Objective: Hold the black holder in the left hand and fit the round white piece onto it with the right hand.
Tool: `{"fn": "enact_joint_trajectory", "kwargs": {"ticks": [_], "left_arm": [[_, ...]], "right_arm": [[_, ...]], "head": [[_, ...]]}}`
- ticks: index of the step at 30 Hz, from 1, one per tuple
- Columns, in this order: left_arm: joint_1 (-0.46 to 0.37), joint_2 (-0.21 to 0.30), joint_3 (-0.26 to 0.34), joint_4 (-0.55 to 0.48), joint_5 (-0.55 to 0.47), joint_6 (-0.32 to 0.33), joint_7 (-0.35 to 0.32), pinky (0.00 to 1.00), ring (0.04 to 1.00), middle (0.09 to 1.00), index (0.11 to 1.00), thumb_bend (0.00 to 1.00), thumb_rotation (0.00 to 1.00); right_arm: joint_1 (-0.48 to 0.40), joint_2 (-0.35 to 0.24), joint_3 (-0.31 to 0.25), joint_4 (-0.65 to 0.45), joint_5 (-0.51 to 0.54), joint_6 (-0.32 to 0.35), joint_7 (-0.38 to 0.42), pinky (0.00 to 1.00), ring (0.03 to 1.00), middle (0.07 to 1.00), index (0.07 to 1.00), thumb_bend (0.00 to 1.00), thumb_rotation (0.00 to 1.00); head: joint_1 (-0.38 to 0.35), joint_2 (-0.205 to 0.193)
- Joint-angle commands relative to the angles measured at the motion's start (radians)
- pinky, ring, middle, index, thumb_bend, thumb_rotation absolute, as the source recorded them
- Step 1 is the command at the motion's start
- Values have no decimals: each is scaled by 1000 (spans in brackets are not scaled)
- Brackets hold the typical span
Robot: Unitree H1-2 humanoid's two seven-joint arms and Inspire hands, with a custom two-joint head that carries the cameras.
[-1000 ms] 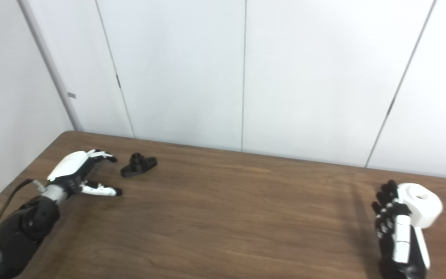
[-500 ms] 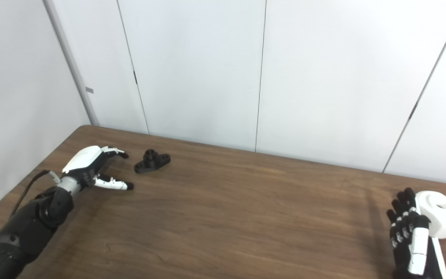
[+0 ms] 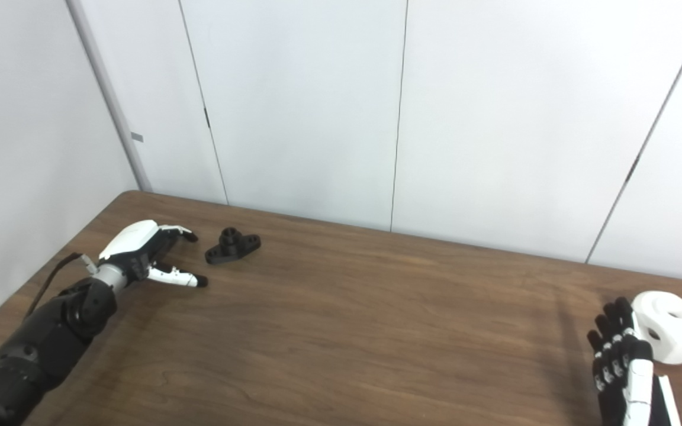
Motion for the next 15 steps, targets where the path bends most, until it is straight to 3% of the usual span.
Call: {"fn": "enact_joint_trajectory", "kwargs": {"ticks": [1,11,15], "left_arm": [[-55,27,-7,7,12,-18,16,982,936,883,787,955,422],[-110,-10,-50,84,4,-54,35,983,935,877,771,973,426],[-121,-27,-60,88,3,-50,40,998,936,876,777,945,385]], "right_arm": [[12,11,4,-12,6,-7,2,1000,1000,1000,1000,418,1000],[16,25,10,-41,-10,13,-16,1000,1000,1000,1000,405,1000],[18,31,11,-48,-9,16,-16,1000,1000,1000,1000,415,1000]], "head": [[-1,1],[-18,1],[-23,3]]}}
